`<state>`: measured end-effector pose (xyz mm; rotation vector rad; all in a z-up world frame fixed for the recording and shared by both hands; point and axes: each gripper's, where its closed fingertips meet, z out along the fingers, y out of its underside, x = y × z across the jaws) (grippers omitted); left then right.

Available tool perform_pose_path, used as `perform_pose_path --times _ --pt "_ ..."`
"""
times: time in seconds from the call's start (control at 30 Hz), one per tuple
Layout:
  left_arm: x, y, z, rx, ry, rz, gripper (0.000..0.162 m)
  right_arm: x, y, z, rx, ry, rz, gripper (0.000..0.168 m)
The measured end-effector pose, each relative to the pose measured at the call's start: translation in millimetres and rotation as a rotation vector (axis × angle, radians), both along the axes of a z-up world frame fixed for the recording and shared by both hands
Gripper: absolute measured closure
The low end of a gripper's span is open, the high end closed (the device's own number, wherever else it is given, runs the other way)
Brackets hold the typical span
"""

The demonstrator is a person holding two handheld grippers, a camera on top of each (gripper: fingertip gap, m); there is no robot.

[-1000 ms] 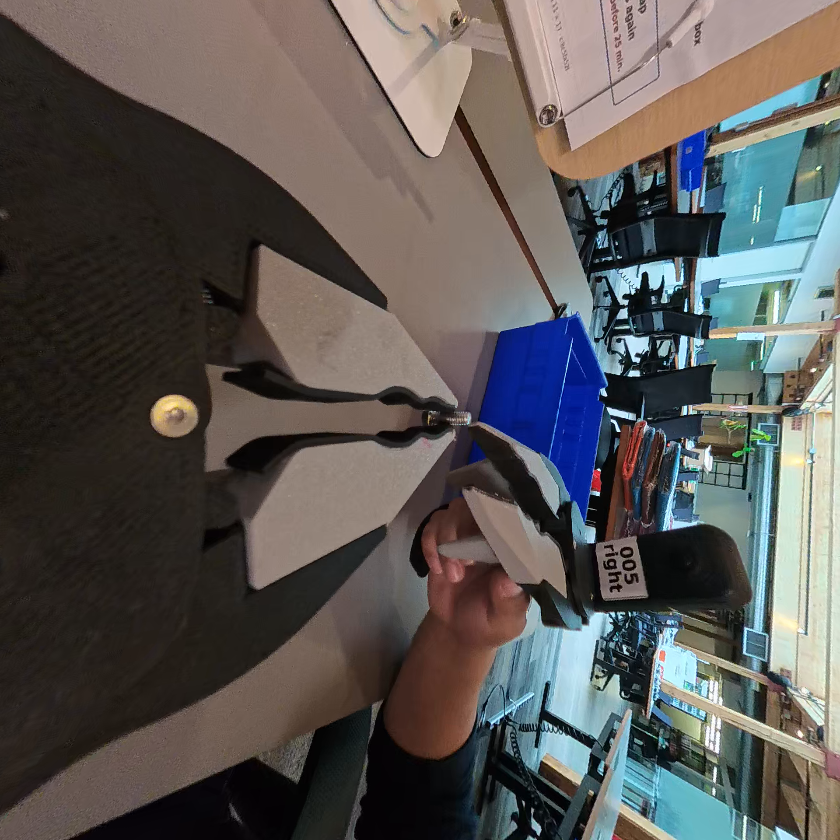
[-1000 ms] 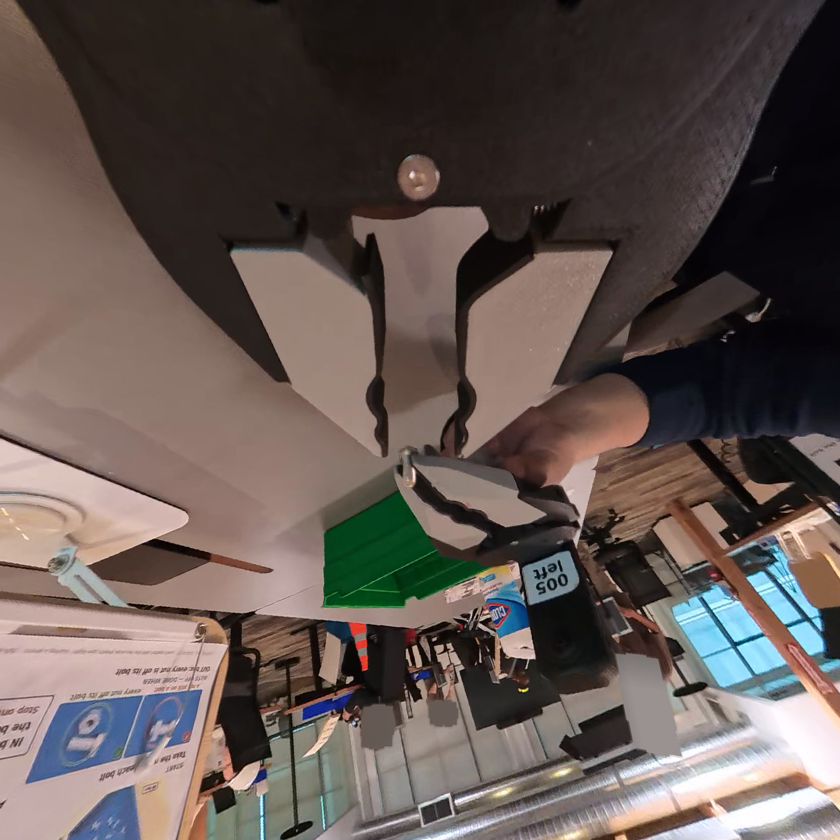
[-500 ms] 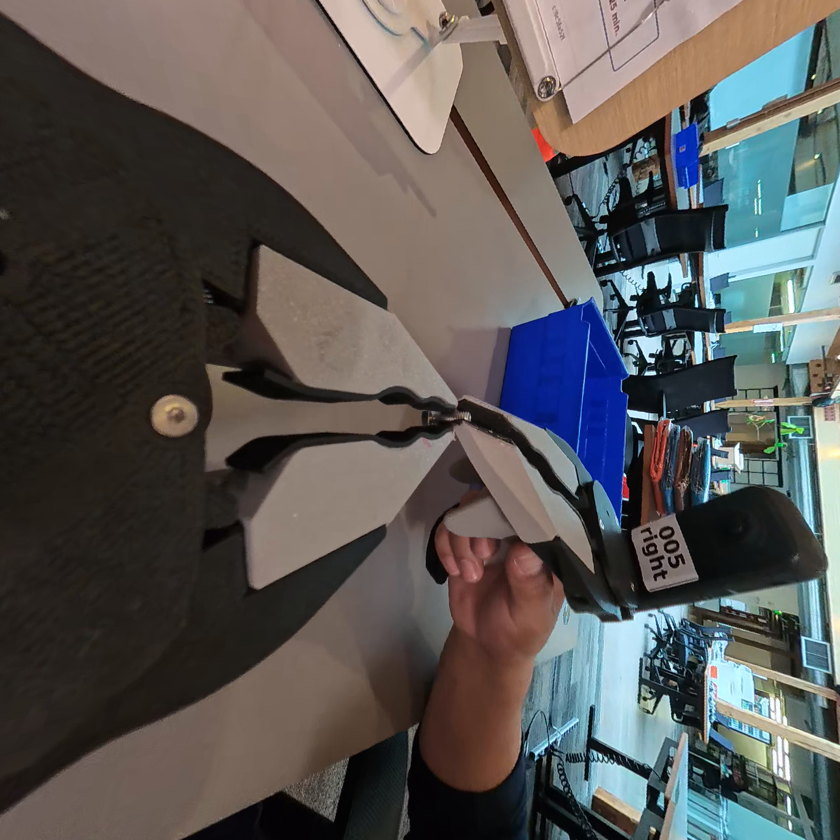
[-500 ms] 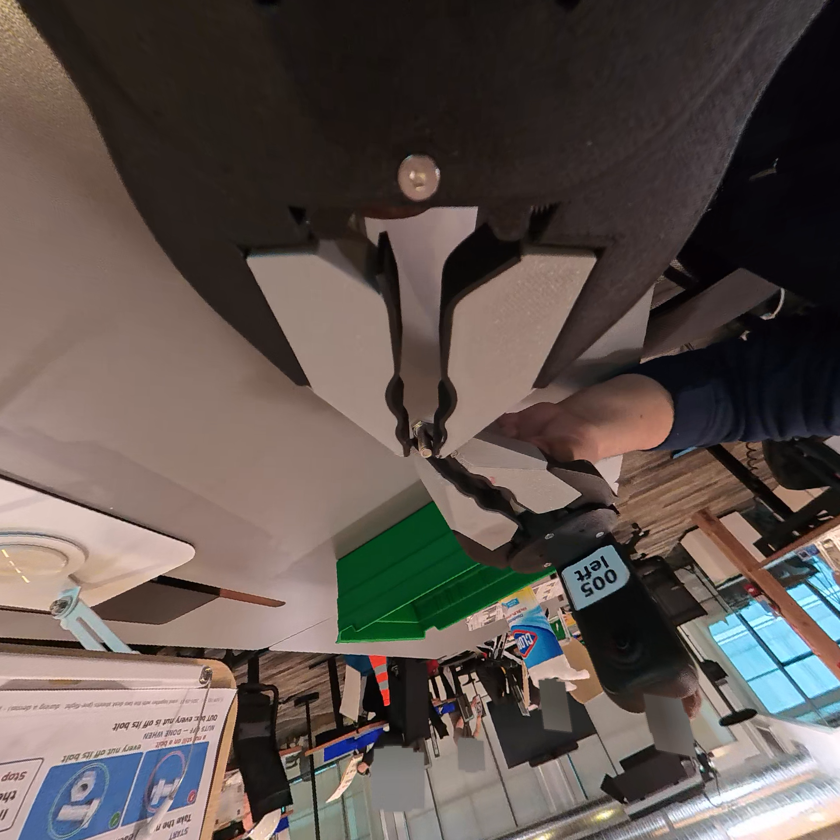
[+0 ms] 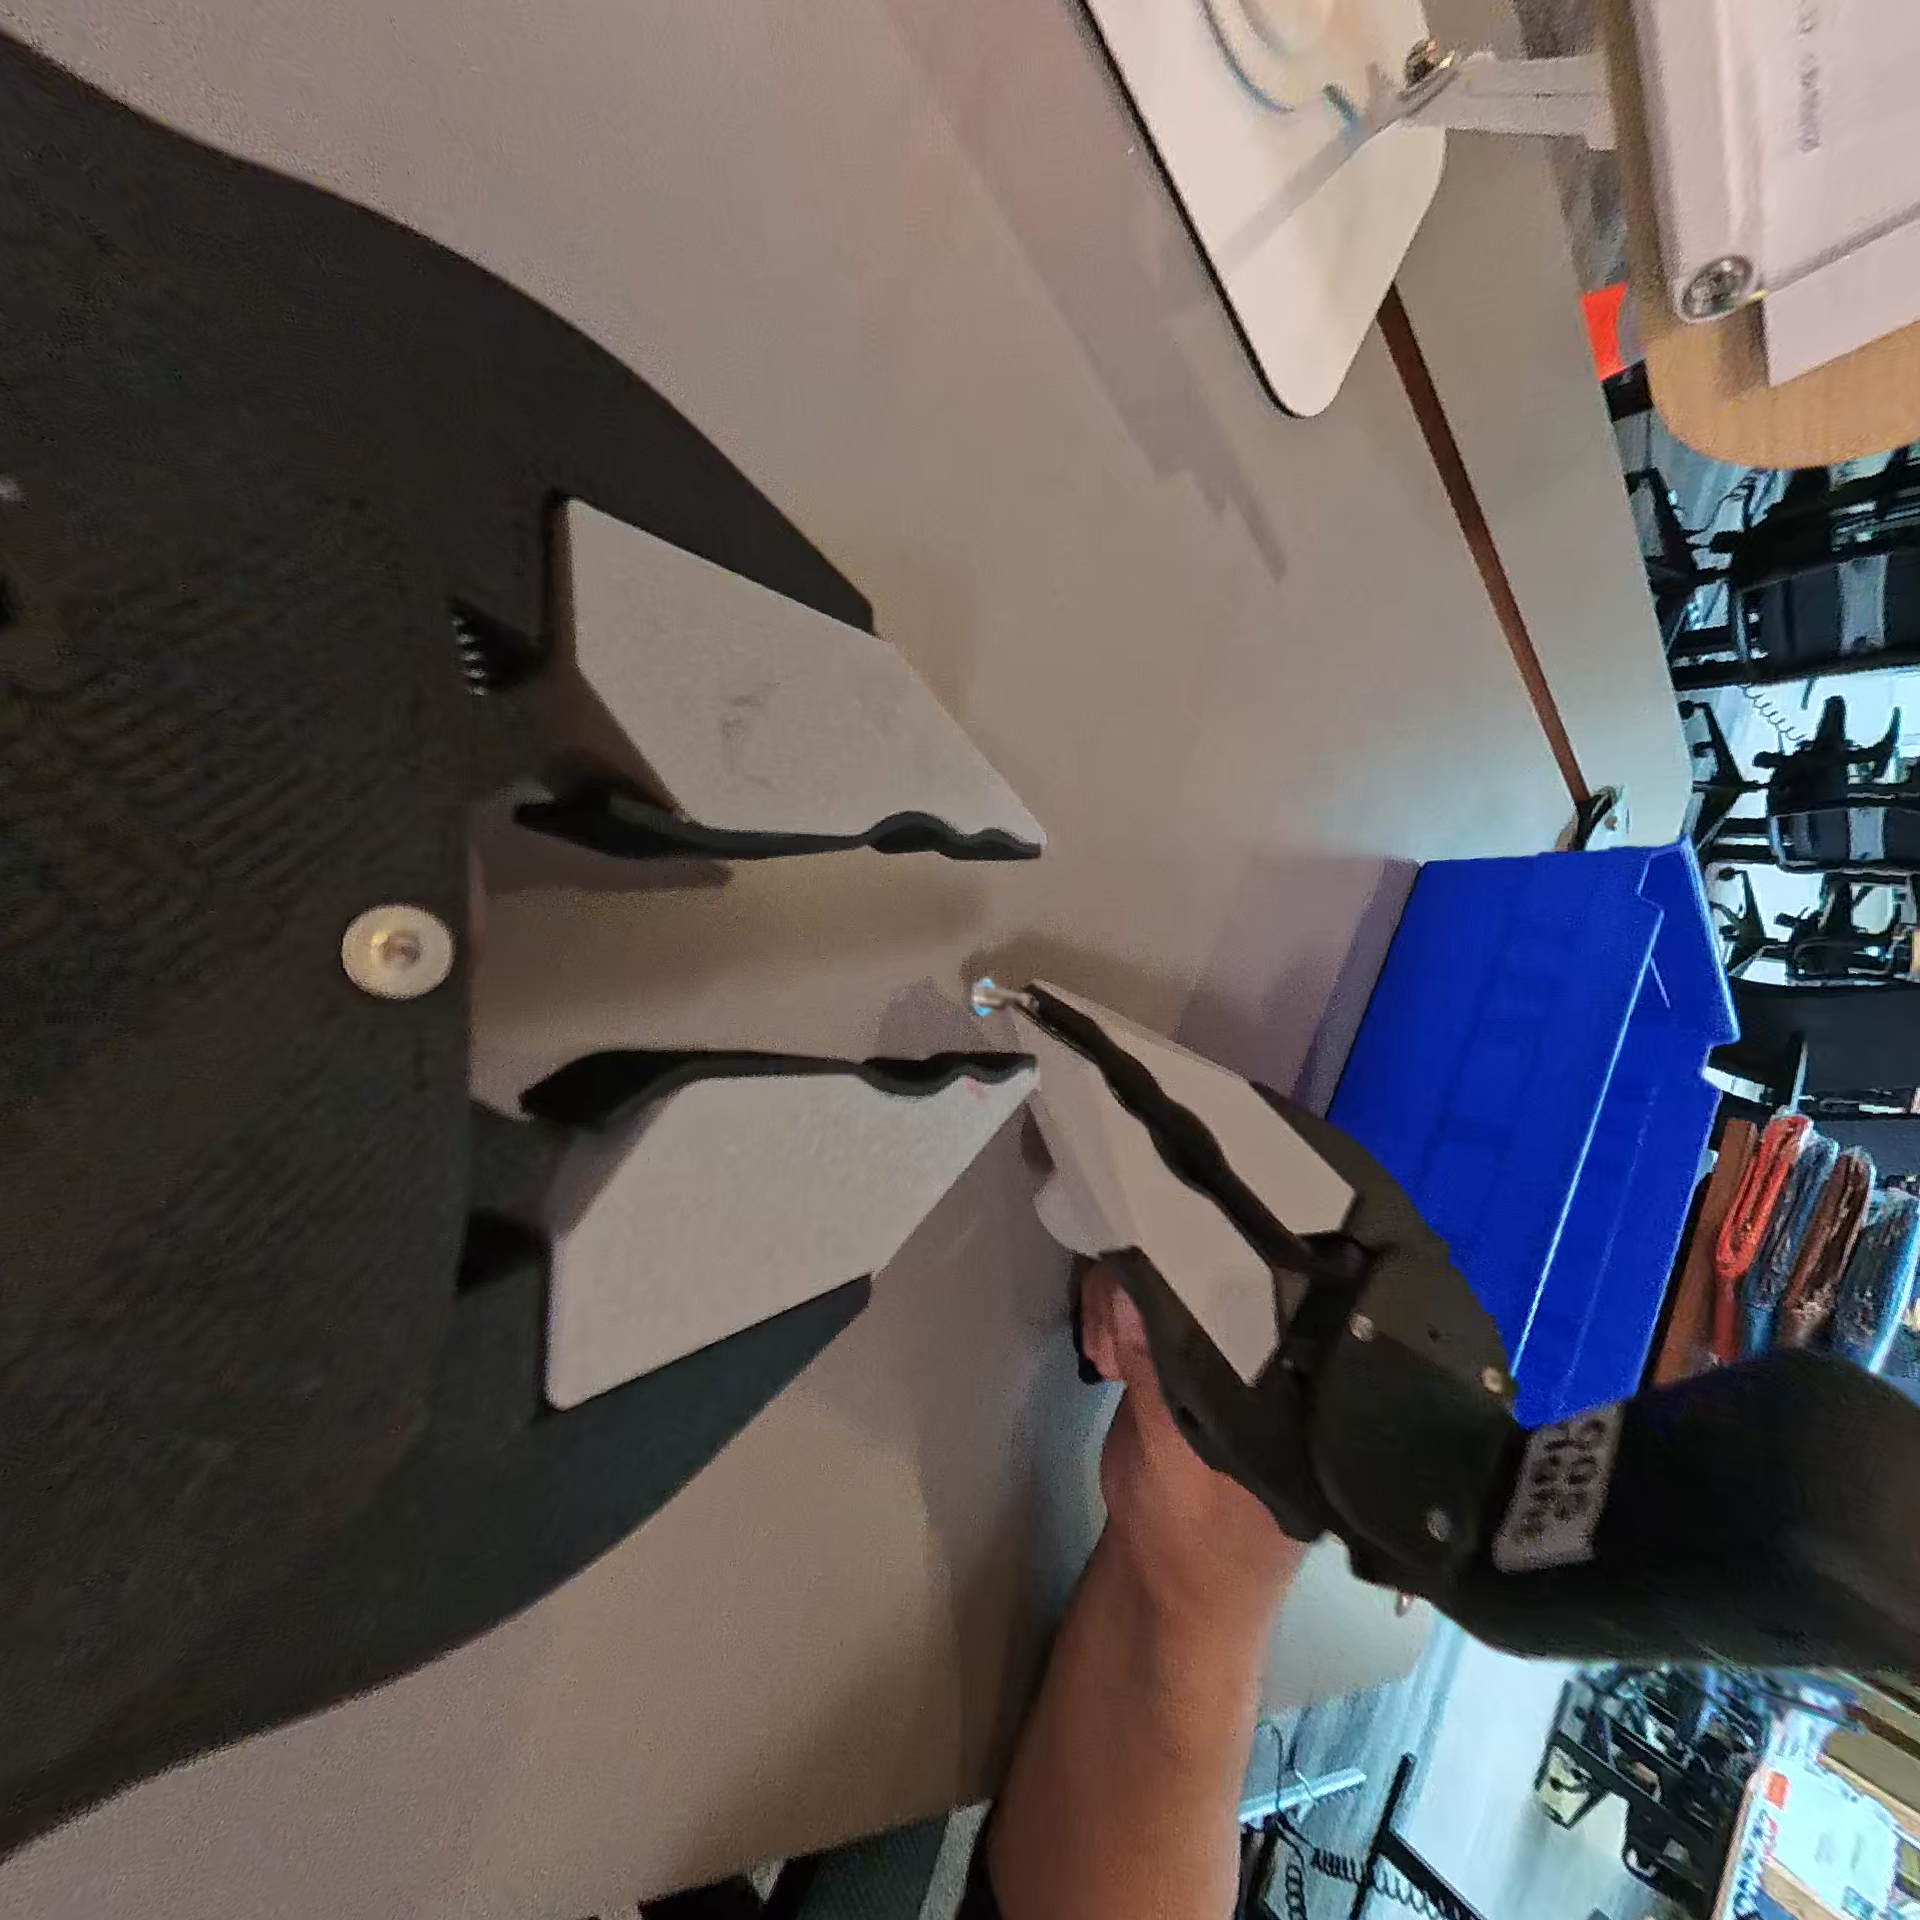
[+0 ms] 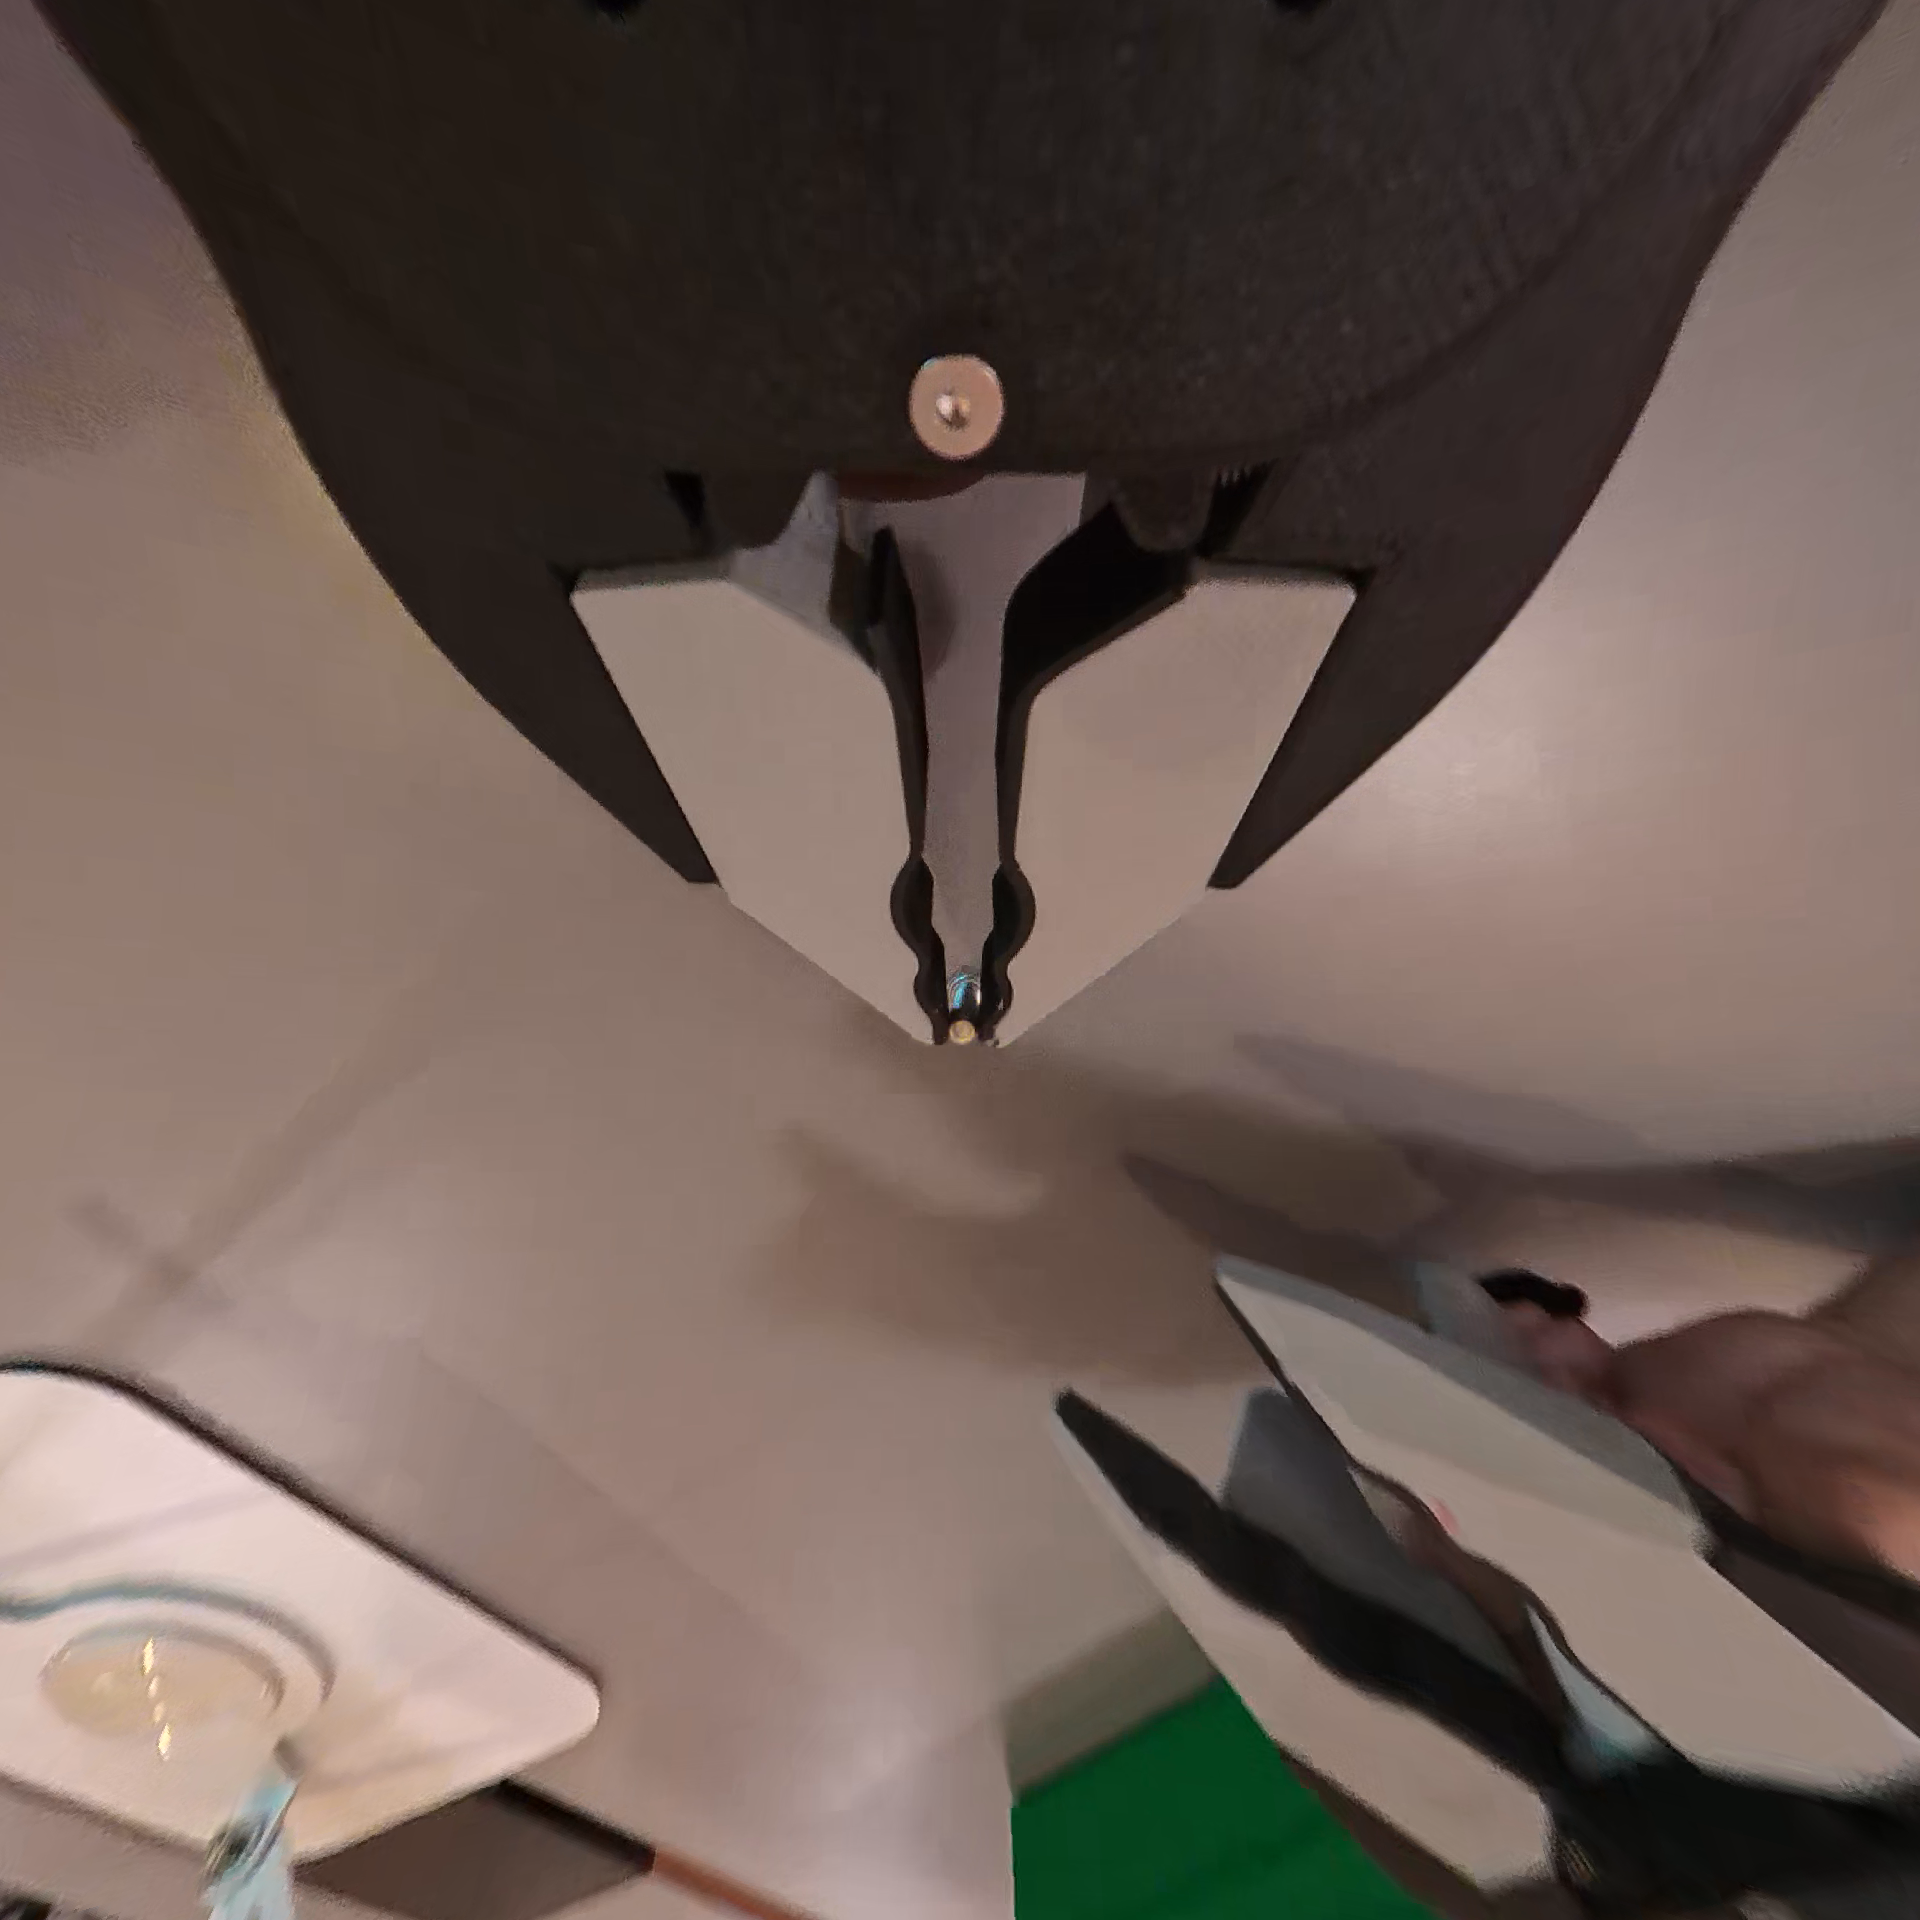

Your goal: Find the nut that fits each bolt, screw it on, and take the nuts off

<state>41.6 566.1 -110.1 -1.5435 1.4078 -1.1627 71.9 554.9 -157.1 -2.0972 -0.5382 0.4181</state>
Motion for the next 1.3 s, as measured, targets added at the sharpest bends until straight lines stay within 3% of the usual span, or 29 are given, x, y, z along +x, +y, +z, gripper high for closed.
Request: perform_pose_path --times 0.13,0.2,0.3,0.4,0.5,0.57,0.67,0.77,0.83,1.07,1.3 --pt "-7 -3 10 -0.053 -0.010 0.017 0.124 -1 -1 -14 -0.038 -0.078 0.010 0.165" --pt "-21 10 18 -0.024 0.025 0.123 0.124 -2 -3 -18 -0.043 -0.117 0.020 0.165" --pt "-55 26 61 0.044 -0.024 0.205 0.124 -3 -5 -26 -0.066 -0.174 0.026 0.164" --pt "-112 66 105 0.156 0.001 0.343 0.117 -3 -5 -25 -0.064 -0.173 0.026 0.153" --pt "-179 133 129 0.187 0.032 0.535 0.116 -2 -3 -18 -0.046 -0.132 0.012 0.142" --pt "-225 190 113 0.184 0.140 0.680 0.118 -2 -2 -10 -0.027 -0.097 0.007 0.142" --pt "-275 259 51 0.085 0.353 0.827 0.117 0 -1 1 0.006 -0.072 -0.007 0.142" --pt "-289 292 -8 -0.093 0.455 0.850 0.117 4 1 8 0.040 -0.075 -0.029 0.143" --pt "-295 309 -32 -0.118 0.508 0.884 0.120 6 1 10 0.047 -0.071 -0.037 0.143" --pt "-297 334 -71 -0.151 0.619 0.933 0.128 8 2 8 0.034 -0.064 -0.037 0.144" --pt "-291 344 -73 -0.147 0.584 0.971 0.133 3 -1 15 0.060 -0.073 -0.023 0.145"
